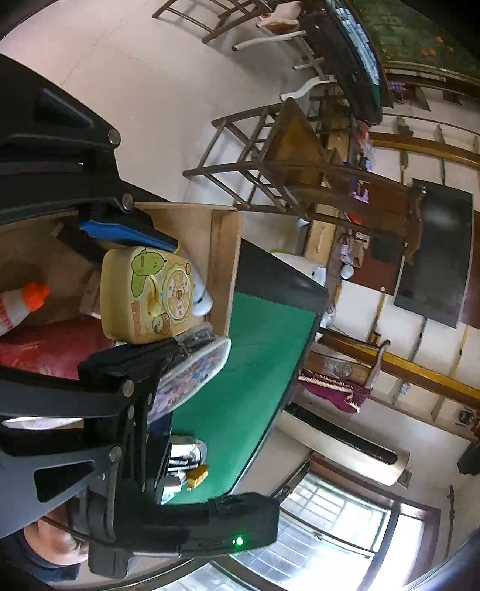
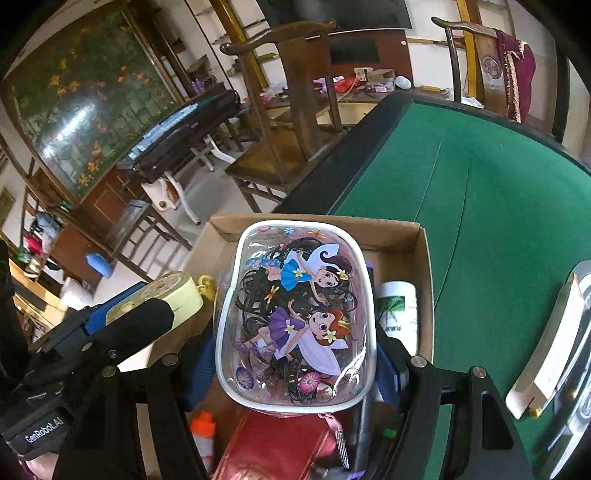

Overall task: Organize objects
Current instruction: 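Carry the pouch and yellow tin toward the cardboard tray, then lower the pouch and tin into the tray and open both grippers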

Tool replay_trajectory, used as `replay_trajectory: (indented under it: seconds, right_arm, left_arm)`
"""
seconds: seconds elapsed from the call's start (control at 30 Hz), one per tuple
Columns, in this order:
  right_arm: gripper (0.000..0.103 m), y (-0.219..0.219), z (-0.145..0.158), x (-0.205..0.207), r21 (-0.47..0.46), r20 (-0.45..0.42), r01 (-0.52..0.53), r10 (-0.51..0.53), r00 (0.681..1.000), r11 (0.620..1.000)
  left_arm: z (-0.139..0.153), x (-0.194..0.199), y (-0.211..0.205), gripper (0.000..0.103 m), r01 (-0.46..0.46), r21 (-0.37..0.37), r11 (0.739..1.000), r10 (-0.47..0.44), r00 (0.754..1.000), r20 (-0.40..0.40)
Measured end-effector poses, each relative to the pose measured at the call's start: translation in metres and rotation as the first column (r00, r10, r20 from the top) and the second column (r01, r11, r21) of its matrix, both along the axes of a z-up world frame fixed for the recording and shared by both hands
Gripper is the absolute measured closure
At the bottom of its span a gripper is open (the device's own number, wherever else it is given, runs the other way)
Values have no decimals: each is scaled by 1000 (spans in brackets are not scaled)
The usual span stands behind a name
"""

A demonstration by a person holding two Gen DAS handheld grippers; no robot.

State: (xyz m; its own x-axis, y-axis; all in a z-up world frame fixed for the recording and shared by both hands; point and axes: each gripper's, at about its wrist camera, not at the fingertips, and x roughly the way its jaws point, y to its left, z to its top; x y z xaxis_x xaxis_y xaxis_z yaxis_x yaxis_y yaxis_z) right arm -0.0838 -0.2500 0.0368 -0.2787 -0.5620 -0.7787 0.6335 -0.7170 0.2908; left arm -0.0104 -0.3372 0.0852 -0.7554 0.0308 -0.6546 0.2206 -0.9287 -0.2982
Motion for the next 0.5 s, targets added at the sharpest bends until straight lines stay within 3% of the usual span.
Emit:
replay_trajectory:
  seconds: [0.27, 0.5]
  right_arm:
    - [26, -16, -1, -4, 72, -61, -23, 28, 998, 997]
    - [26, -25, -4, -5, 129, -89, -55, 67, 994, 990]
  left_arm:
    - [-21, -11, -21, 57, 5, 126, 992, -9, 1000, 30]
    - [-29, -12, -30, 57, 3, 189, 982, -11, 999, 41]
